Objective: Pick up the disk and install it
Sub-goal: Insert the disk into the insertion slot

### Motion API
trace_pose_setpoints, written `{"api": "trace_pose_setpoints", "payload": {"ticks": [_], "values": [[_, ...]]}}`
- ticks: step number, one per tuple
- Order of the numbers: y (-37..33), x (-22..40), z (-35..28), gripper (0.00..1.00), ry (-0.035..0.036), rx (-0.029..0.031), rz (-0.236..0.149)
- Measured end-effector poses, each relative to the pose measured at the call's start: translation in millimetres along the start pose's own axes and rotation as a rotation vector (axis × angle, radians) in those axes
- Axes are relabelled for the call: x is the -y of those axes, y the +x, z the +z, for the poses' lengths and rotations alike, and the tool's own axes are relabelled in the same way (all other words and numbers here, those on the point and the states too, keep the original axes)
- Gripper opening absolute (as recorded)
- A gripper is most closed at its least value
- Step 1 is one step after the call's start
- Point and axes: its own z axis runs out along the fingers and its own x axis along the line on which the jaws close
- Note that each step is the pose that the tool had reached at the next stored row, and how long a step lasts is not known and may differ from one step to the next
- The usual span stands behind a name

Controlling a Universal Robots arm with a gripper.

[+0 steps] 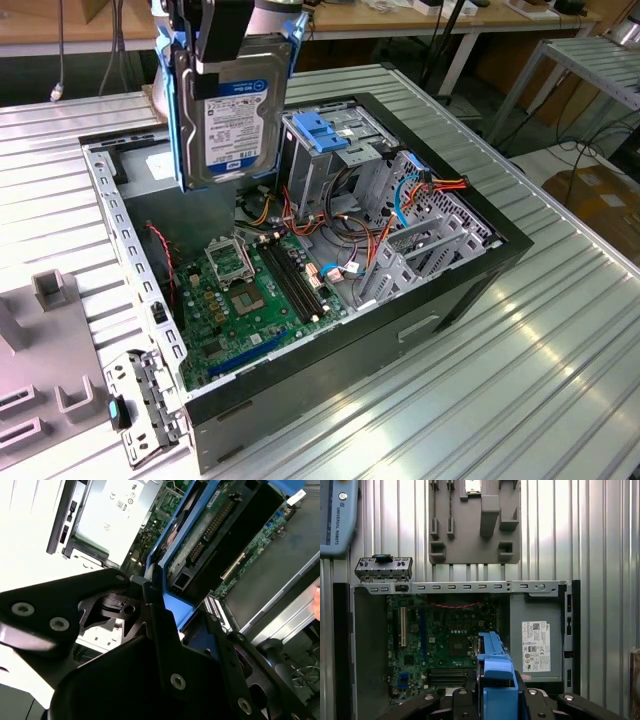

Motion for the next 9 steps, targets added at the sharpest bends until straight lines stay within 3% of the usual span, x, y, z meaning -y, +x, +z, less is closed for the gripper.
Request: {"api": "trace_pose_setpoints", "payload": {"ticks": [9], "values": [[5.5,0.3,0.0,0.37,-0.0001,-0.0001,0.000]]}}
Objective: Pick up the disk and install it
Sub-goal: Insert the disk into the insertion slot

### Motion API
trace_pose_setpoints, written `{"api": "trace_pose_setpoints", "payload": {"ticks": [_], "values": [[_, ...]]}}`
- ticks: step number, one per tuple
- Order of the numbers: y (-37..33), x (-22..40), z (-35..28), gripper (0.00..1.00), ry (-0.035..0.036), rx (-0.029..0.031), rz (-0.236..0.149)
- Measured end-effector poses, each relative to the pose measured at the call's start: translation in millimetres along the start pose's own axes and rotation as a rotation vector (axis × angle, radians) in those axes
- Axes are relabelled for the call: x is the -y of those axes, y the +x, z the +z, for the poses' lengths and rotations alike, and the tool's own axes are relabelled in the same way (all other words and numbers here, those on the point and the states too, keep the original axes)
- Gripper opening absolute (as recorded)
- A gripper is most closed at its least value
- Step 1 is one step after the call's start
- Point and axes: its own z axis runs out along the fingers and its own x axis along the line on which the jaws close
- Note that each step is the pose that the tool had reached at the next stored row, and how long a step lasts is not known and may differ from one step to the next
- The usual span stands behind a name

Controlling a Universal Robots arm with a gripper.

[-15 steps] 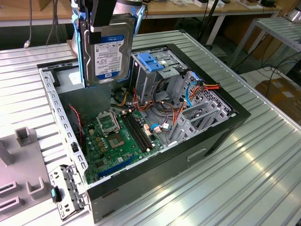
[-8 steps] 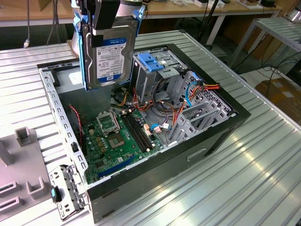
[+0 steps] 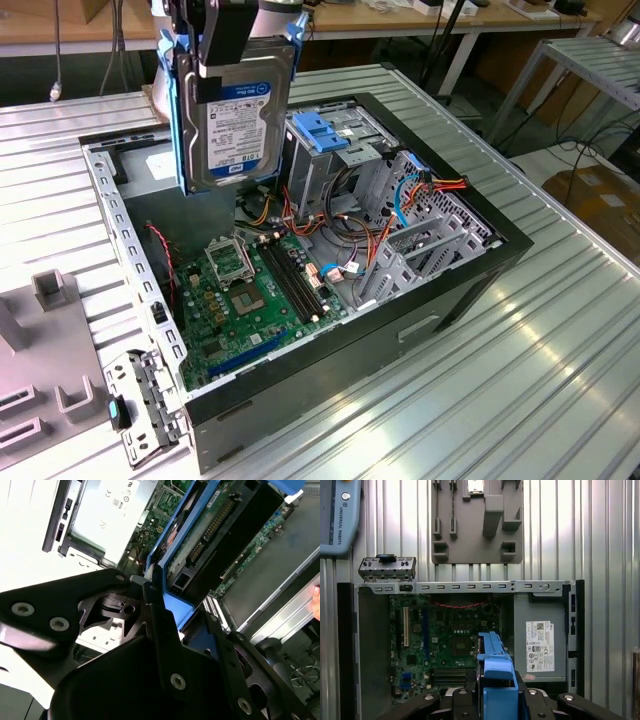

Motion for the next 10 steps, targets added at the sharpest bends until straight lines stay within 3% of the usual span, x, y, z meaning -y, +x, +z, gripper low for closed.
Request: {"api": "trace_pose_setpoints", "payload": {"ticks": [10], "values": [[7.8,0.3,0.0,0.37,0.0000,0.0000,0.000]]}}
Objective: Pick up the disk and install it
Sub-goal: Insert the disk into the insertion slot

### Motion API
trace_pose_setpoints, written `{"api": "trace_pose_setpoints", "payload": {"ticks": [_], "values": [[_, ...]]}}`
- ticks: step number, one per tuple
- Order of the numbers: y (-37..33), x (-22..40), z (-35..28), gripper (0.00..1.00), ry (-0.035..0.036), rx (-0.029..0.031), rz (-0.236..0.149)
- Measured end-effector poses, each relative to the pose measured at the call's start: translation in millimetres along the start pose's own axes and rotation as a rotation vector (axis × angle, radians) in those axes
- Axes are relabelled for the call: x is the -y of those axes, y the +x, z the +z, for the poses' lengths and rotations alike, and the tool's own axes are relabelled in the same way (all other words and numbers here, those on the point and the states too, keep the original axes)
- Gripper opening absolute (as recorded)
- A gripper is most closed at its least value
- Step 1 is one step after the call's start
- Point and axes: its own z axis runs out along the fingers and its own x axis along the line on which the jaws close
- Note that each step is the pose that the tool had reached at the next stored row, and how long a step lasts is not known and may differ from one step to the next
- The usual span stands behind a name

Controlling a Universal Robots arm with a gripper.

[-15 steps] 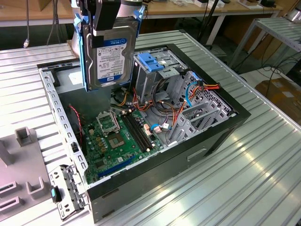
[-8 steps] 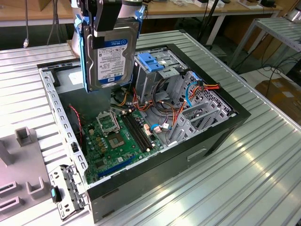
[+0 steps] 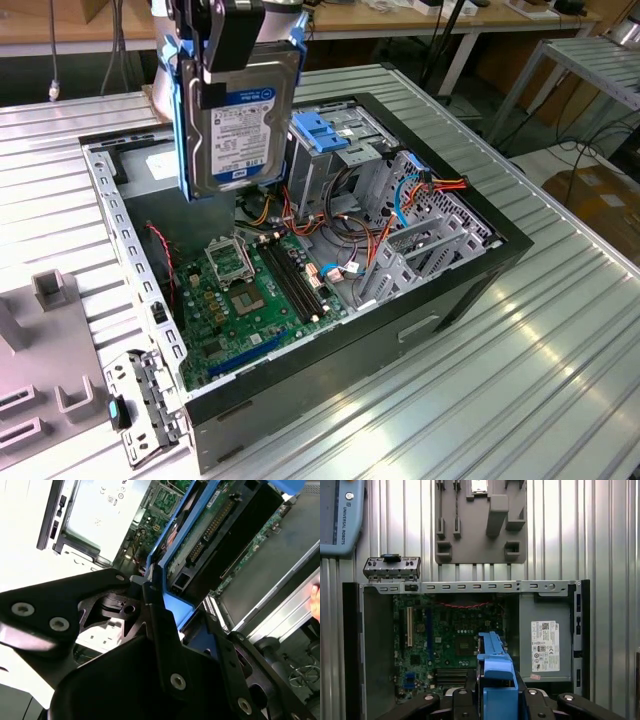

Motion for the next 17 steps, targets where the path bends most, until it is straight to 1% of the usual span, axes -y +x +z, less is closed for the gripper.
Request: {"api": "trace_pose_setpoints", "payload": {"ticks": [8,12,14,17], "values": [[4.9,0.4,0.0,0.37,0.0000,0.0000,0.000],[8.8,0.6,0.0,0.37,0.0000,0.0000,0.000],[13.8,0.7,0.0,0.37,0.0000,0.0000,0.000],[23.2,1.0,0.1,0.37,-0.0001,0.0000,0.000]]}}
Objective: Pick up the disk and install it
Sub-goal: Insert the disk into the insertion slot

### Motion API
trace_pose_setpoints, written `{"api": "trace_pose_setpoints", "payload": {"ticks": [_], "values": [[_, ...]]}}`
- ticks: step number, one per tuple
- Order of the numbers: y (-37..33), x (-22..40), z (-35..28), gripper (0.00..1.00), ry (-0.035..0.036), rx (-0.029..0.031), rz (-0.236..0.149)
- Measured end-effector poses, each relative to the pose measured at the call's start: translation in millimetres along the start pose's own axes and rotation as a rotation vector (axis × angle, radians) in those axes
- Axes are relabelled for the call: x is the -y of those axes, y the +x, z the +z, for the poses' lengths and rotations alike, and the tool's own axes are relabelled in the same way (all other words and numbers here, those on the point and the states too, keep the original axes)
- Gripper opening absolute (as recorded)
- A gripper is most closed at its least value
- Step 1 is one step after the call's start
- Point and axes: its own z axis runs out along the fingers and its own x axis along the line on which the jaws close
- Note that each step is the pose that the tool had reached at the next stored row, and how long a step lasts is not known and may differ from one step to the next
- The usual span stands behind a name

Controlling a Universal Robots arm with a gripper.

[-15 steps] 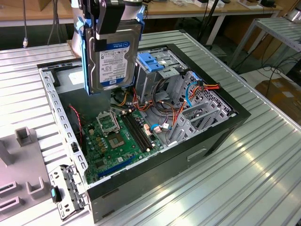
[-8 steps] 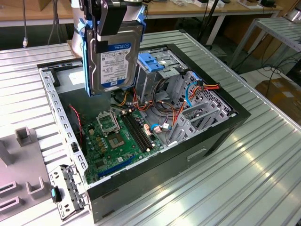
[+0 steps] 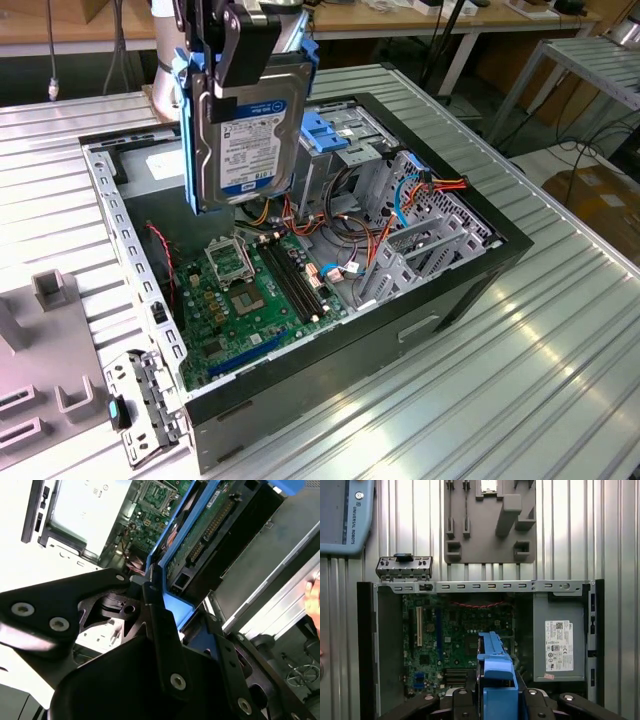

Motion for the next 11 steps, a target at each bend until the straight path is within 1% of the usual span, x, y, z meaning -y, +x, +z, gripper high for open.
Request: {"api": "trace_pose_setpoints", "payload": {"ticks": [4,6,7,10,11], "values": [[9.1,0.5,0.1,0.37,0.0000,0.0000,0.000],[13.2,1.7,0.2,0.37,0.0001,0.0001,0.000],[14.3,2.8,0.2,0.37,0.0001,0.0000,0.000],[17.1,10.5,0.2,0.37,0.0000,0.0000,0.000],[17.5,11.7,0.2,0.37,0.0000,0.0000,0.000]]}}
